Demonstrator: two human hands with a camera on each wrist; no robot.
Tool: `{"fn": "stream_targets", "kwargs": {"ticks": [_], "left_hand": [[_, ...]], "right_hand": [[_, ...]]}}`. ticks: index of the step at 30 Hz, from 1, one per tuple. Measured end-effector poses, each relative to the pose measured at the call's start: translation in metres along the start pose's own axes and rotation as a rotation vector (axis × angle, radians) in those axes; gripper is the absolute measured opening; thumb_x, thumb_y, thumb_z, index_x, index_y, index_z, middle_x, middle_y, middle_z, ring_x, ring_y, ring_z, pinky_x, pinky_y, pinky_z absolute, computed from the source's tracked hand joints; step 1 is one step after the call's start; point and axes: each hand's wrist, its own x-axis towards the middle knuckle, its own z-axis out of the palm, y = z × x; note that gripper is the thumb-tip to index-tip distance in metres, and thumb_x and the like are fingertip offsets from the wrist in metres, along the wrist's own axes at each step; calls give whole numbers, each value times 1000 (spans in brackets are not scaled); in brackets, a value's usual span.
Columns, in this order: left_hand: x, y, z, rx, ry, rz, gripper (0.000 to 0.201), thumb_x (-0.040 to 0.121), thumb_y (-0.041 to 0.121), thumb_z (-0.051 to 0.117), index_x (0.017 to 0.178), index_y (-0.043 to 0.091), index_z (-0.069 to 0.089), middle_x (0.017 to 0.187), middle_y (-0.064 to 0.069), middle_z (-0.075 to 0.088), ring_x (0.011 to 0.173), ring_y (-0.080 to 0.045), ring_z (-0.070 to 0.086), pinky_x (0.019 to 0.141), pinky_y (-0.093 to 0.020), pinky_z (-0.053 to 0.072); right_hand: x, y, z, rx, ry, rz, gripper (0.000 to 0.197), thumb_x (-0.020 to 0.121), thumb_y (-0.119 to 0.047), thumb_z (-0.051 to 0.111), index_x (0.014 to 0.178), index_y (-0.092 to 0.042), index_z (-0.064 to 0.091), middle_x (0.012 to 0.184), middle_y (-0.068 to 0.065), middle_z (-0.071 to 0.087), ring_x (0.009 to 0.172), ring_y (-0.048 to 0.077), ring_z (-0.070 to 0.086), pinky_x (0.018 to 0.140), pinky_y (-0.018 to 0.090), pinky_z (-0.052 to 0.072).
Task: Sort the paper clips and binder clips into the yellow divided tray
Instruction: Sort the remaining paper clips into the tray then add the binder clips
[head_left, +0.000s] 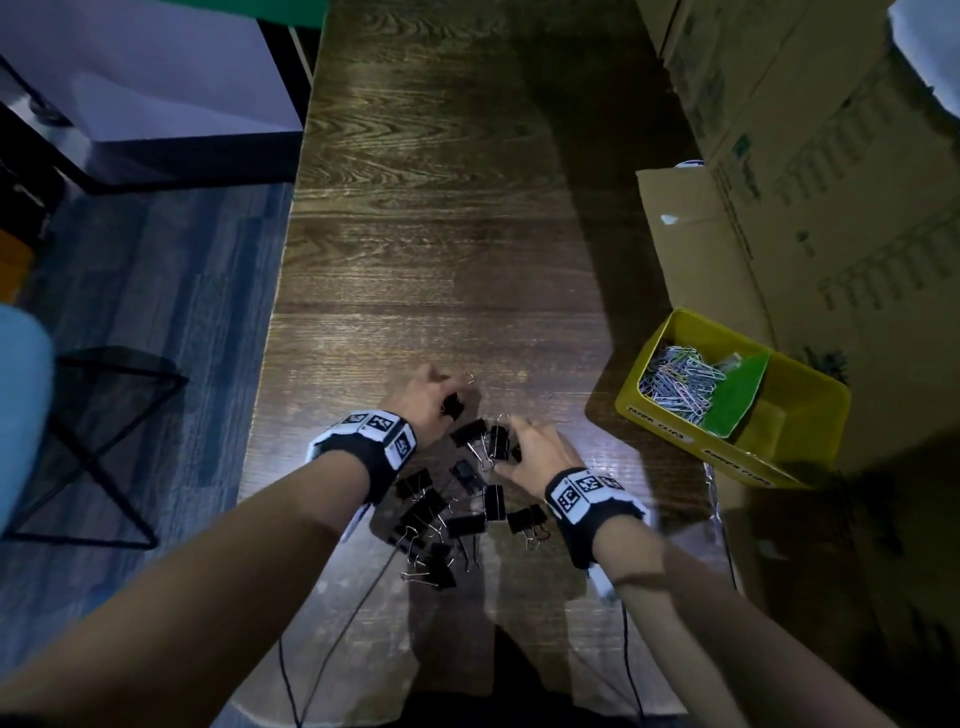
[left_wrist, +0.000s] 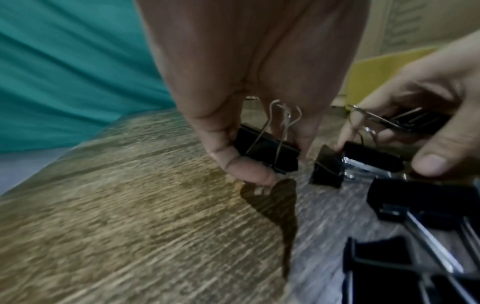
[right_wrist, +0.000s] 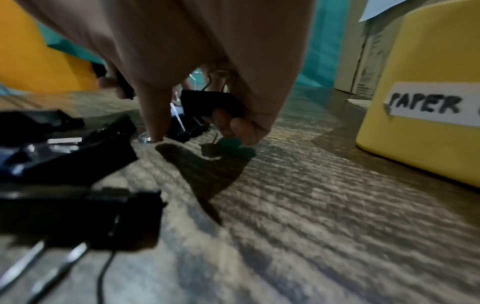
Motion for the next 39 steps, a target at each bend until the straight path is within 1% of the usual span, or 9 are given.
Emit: {"fn": "stream_targets", "kwargs": {"ticks": [6,10,13,15,21,26,31,35,39], "left_hand": [[3,-4,8,77,7,-8,50,86,18,58,133,19,40,136,-12,36,116,-35,48,95,-42,43],[2,-19,7,-41,78,-34,36,81,19,66,114,12,54,116,-13,51,102,-33,56,83,-35,46],[4,-15,-6,-485,80,-149,15,83,16,67,92,11,55,81,-10,55,67,-27,58,49,-30,49],[3,-1,-21,-774,64,-164,10,86,13,64,86,9,55,71,-11,53,54,-21,55,41,-28,50],[-2,109,-58,-1092,-164,66,13,88,12,58,93,0,60,73,-22,58,49,-19,54,43,-22,49],[10,225,-51,-1202,-333,155,8,92,14,53,85,11,55,77,-11,58,54,-18,60,42,-22,51],[30,301,-33,-1063,-329,106,14,90,16,57,80,9,51,82,-11,55,59,-22,59,46,-25,56],[44,333,-17,-850,-249,128,15,87,22,61,87,7,59,89,-16,63,84,-30,63,72,-45,58],[49,339,-10,-578,-218,244,38,89,34,56,117,8,58,113,-16,64,100,-30,60,86,-30,49]], "right_hand": [[-3,7,4,-62,100,-37,55,89,-36,58,131,-8,36,129,15,49,116,31,51,92,36,44],[-19,23,-16,150,152,26,47,87,-40,55,122,-10,45,125,10,50,114,25,50,93,31,43],[-39,45,-42,343,249,34,30,88,-39,56,109,-18,52,114,2,55,107,19,52,89,27,39],[-54,62,-61,566,291,58,19,89,-39,56,103,-26,54,112,-3,59,104,15,55,89,32,41],[-89,122,-108,782,564,287,28,92,-40,51,115,-25,51,113,-1,57,106,19,51,89,31,36],[-92,167,-125,651,658,457,53,79,-55,50,109,-12,59,111,11,62,107,29,55,92,37,43],[-97,193,-123,522,538,465,41,78,-34,66,111,-11,61,110,13,66,109,32,56,93,41,47],[-111,197,-123,472,675,461,47,85,-15,59,131,-12,52,130,15,51,121,32,48,105,40,39],[-120,201,-118,492,760,583,51,86,-11,56,135,-11,44,137,17,42,128,34,40,107,39,31]]}}
